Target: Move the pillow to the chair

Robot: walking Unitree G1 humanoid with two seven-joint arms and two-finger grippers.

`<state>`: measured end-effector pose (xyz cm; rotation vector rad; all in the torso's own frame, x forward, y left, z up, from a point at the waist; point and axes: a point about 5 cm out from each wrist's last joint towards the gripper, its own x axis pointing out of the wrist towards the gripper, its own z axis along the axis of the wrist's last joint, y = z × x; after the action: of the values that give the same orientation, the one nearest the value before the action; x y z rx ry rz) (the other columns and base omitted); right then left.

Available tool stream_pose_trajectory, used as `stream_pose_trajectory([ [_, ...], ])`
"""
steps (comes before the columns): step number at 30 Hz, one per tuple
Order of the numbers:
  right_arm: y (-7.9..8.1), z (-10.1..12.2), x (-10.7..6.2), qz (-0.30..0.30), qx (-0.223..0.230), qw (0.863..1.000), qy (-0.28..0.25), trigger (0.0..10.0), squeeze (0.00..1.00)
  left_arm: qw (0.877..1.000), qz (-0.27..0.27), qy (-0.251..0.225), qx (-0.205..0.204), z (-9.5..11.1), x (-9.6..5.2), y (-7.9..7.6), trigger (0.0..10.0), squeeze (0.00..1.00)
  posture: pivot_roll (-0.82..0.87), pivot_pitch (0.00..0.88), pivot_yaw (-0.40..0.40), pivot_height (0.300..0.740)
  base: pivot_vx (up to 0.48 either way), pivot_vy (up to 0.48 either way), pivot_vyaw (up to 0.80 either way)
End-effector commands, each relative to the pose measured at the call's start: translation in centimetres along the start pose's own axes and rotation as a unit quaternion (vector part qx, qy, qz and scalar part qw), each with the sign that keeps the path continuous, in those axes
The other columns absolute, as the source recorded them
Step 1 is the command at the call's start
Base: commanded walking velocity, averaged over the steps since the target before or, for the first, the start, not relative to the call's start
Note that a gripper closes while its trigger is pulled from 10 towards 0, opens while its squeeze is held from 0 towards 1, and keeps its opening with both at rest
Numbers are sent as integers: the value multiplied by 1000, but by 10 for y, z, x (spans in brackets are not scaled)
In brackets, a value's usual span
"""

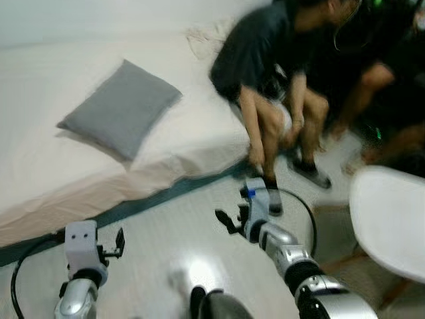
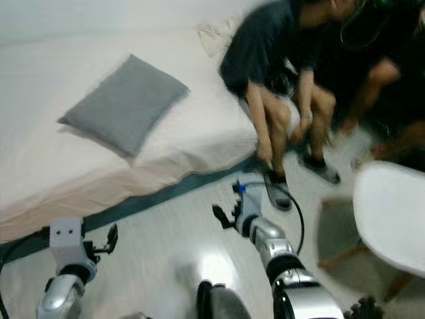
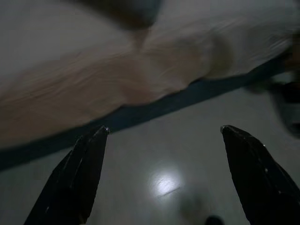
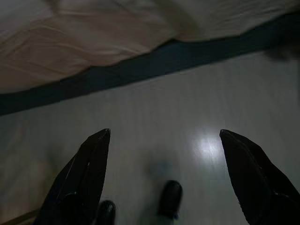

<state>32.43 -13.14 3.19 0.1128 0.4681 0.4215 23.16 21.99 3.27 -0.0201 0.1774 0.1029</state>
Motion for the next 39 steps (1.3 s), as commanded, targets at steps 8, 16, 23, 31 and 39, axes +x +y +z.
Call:
stream_pose_trajectory([
  [8,1,-6,-1,2,0,1000,5,10000,0,1000,-4,20,-1,-12,-7,-1,10000,0,-9,218,-144,740,0,0,-148],
  [16,1,-6,-1,4,1,1000,3,10000,0,1000,-5,19,6,-11,-6,-1,10000,0,-6,212,-142,740,0,0,0],
  [23,3,-6,0,6,-10,1000,4,10000,0,1000,5,23,4,-13,-6,1,10000,0,-3,210,-142,740,0,0,0],
  [31,5,-23,-2,-8,-36,999,40,10000,0,998,25,63,-2,-34,-3,1,10000,0,7,133,-154,740,0,0,0],
  [39,10,-35,-3,-5,-86,994,71,10000,0,993,36,115,-10,-58,-4,-7,10000,0,-3,68,-189,740,0,0,0],
])
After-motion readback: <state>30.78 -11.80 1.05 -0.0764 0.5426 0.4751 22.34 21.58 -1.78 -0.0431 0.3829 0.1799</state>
